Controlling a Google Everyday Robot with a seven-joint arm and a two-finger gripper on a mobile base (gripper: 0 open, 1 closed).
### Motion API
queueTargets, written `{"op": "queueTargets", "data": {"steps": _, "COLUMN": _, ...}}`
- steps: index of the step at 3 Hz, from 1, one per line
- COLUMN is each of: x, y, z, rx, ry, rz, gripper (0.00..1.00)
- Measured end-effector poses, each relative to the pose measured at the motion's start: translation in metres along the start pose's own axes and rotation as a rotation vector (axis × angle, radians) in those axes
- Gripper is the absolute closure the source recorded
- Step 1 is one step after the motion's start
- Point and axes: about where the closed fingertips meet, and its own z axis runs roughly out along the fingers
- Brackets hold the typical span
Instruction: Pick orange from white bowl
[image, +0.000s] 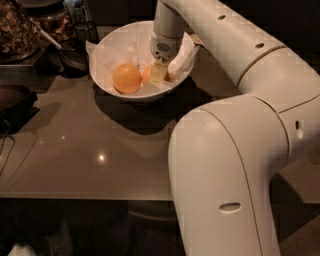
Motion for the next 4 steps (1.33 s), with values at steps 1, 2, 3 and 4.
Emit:
{"op": "queueTargets", "data": {"steps": 1, "x": 0.0, "y": 0.0, "z": 0.0, "rx": 0.0, "ry": 0.0, "rz": 0.0, "gripper": 0.92}}
{"op": "queueTargets", "data": {"steps": 2, "x": -0.009, "y": 0.002, "z": -0.022, "rx": 0.071, "ry": -0.054, "rz": -0.031, "gripper": 1.0}}
{"op": "queueTargets", "data": {"steps": 3, "x": -0.017, "y": 0.02, "z": -0.059, "rx": 0.15, "ry": -0.132, "rz": -0.085, "gripper": 1.0}}
{"op": "queueTargets", "data": {"steps": 4, "x": -0.018, "y": 0.048, "z": -0.083, "rx": 0.178, "ry": -0.189, "rz": -0.144, "gripper": 1.0}}
